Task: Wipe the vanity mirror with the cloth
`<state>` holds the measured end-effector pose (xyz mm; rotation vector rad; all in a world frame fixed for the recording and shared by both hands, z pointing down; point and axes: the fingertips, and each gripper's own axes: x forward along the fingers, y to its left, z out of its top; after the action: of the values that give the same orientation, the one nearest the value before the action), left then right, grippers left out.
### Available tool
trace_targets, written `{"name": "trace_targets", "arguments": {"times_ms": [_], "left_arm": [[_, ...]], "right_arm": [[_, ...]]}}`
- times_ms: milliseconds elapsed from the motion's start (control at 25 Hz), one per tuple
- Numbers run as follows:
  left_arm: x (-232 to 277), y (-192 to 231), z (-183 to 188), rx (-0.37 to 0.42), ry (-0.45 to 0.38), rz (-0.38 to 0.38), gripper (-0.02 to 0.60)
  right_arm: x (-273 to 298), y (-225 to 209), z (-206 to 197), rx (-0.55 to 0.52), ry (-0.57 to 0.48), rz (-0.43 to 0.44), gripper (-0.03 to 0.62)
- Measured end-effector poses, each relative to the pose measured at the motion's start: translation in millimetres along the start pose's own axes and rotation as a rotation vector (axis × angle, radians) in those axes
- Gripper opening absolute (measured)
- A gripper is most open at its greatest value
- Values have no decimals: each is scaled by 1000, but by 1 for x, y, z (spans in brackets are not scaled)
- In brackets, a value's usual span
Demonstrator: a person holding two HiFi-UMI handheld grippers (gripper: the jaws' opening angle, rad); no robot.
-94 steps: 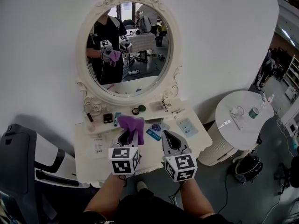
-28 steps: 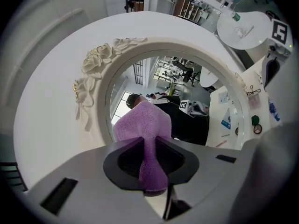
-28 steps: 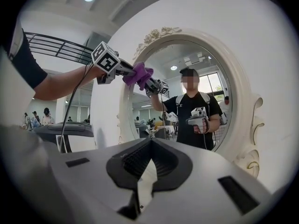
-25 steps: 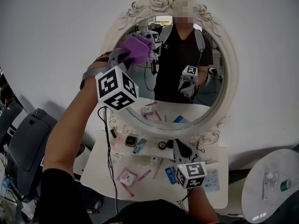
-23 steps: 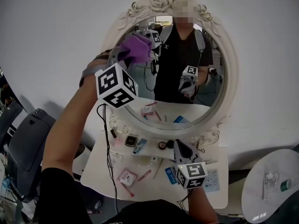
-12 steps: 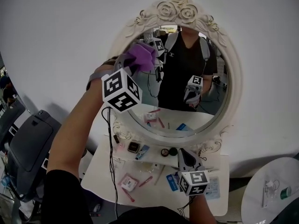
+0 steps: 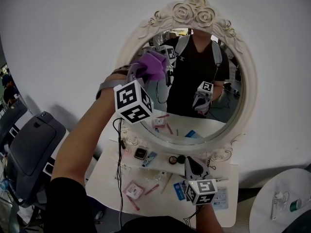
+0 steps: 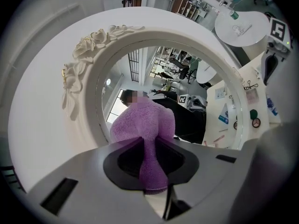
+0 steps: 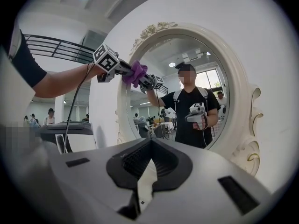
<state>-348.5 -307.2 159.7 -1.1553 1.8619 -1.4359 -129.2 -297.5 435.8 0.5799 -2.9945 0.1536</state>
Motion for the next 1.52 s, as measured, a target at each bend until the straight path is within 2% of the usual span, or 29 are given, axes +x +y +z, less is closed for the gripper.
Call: {"name": "trace_targets", "arguments": {"times_ms": [760,1040,1360,1520], "left_arm": [[10,-89,-48,-15,45,-107,75],[16,-144,-78,-24,82,-184,75],[22,-190,-98,-64,99,-210,75],[24,-227,-103,-39,118,-236,75]], "right_arm": [[-4,12,-15,2,42,-1,11],[-7,21,-18,-17,59,-1,11],[-17,25,-18,-37,71,-17,11],[-26,25,-17,-56,74,-38,11]]}}
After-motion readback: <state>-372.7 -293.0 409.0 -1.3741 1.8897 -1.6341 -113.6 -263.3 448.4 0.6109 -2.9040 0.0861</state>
